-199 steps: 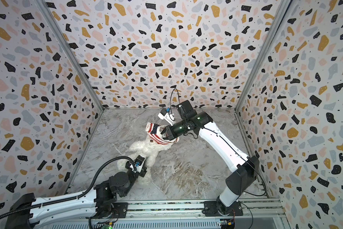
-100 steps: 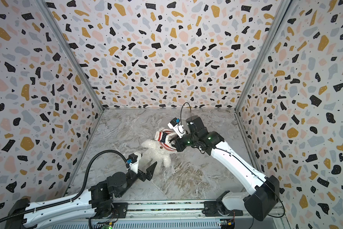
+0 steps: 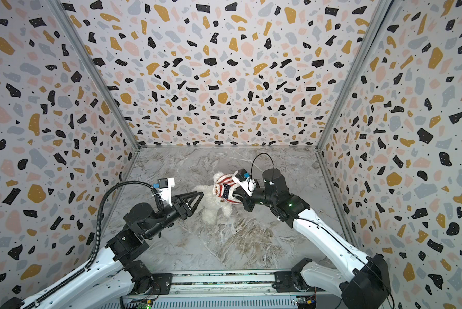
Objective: Dress the teddy bear
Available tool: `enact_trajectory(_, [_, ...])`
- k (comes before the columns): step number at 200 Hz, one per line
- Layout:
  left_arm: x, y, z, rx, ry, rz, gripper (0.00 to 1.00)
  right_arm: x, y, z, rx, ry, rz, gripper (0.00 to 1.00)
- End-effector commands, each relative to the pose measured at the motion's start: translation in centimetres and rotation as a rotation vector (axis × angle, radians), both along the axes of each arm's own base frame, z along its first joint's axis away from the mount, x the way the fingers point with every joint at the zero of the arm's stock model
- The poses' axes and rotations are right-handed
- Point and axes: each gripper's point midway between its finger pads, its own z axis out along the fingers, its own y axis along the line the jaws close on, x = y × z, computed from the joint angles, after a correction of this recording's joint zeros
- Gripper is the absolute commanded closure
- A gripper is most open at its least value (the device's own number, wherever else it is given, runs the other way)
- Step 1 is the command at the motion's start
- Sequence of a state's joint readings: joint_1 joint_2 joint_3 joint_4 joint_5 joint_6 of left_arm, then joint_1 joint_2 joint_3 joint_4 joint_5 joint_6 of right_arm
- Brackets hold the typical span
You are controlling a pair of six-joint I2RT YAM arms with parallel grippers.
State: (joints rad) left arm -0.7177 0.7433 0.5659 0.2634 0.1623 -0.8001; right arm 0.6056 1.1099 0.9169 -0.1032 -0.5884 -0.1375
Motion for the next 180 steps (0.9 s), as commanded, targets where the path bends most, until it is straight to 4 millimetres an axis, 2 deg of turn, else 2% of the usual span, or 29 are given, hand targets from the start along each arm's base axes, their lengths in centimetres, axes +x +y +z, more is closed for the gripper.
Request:
enact_trajectory(1, [-1.1, -1.7, 2.0, -0.056, -0.017, -0.125, 0.49, -1.0, 0.9, 3.5, 0.104, -0.138, 0.106, 1.0])
enact_trajectory(32, [-0.7, -2.4, 1.5, -0.052, -0.005, -0.141, 0.61, -1.6, 1.0, 3.5, 0.12, -0.149, 0.137, 1.0])
enact_trajectory(77, [-0.5, -2.8, 1.7, -0.057, -0.014, -0.158, 0.72, -1.9, 1.1, 3.0, 0.114, -0.139, 0.157, 1.0])
enact_trajectory(161, [-0.6, -3.1, 2.6, -0.079, -0.037, -0.175, 0.74, -2.5, 1.3, 1.9, 0.045, -0.143, 0.155, 1.0])
enact_trajectory(170, [-0.5, -3.1, 2.5, -0.077, -0.037, -0.173, 0.76, -2.5, 1.3, 1.8, 0.039, -0.142, 0.154, 1.0])
enact_trajectory(180, [-0.5, -3.1, 2.6, -0.077, -0.037, -0.171, 0.82, -2.5, 1.2, 1.8, 0.035, -0.143, 0.151, 1.0])
